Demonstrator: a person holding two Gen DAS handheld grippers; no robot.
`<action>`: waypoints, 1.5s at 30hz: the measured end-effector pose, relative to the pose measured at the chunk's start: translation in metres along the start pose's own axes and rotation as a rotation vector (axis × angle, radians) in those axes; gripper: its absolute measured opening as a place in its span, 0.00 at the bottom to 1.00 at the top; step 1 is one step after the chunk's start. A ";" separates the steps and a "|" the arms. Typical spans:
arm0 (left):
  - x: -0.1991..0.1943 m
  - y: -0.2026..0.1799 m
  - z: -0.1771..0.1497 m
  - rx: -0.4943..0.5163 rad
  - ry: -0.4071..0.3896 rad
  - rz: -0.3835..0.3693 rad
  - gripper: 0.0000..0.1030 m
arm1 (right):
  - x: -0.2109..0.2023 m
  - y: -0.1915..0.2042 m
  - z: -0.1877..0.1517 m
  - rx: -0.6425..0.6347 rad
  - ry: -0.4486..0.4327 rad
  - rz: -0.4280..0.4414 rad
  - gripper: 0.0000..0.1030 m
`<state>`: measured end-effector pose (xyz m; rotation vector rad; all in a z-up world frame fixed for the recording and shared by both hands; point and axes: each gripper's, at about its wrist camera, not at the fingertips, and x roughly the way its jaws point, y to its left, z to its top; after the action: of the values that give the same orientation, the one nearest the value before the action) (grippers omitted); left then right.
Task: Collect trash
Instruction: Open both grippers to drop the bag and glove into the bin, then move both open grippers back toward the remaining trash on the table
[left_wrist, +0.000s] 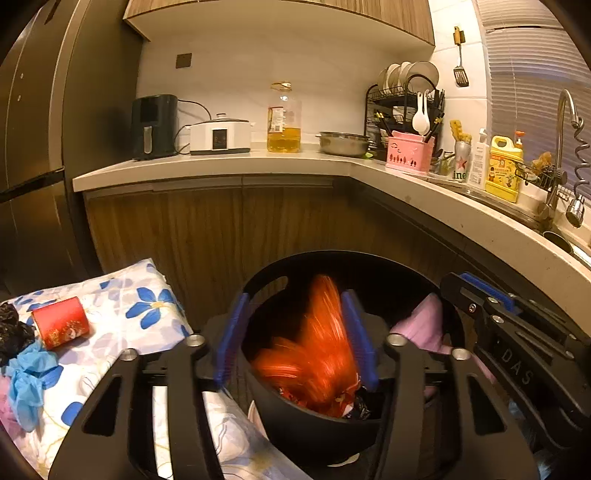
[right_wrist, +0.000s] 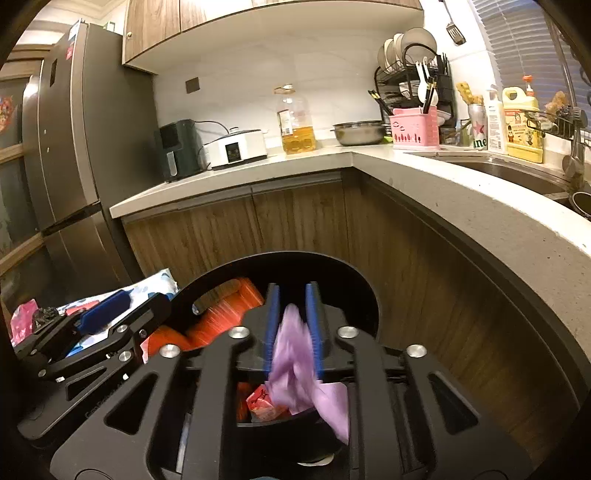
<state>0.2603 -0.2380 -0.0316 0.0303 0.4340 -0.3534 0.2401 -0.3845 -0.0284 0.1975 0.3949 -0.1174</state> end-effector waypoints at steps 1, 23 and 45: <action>-0.001 0.001 -0.001 -0.007 0.000 0.000 0.57 | 0.000 0.000 0.000 0.001 -0.001 -0.001 0.24; -0.068 0.054 -0.029 -0.090 -0.010 0.190 0.94 | -0.044 0.016 -0.015 -0.004 -0.002 -0.026 0.84; -0.144 0.097 -0.052 -0.158 -0.028 0.299 0.94 | -0.093 0.080 -0.042 -0.090 -0.010 0.006 0.86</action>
<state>0.1498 -0.0942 -0.0235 -0.0632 0.4220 -0.0247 0.1517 -0.2910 -0.0163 0.1090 0.3888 -0.0945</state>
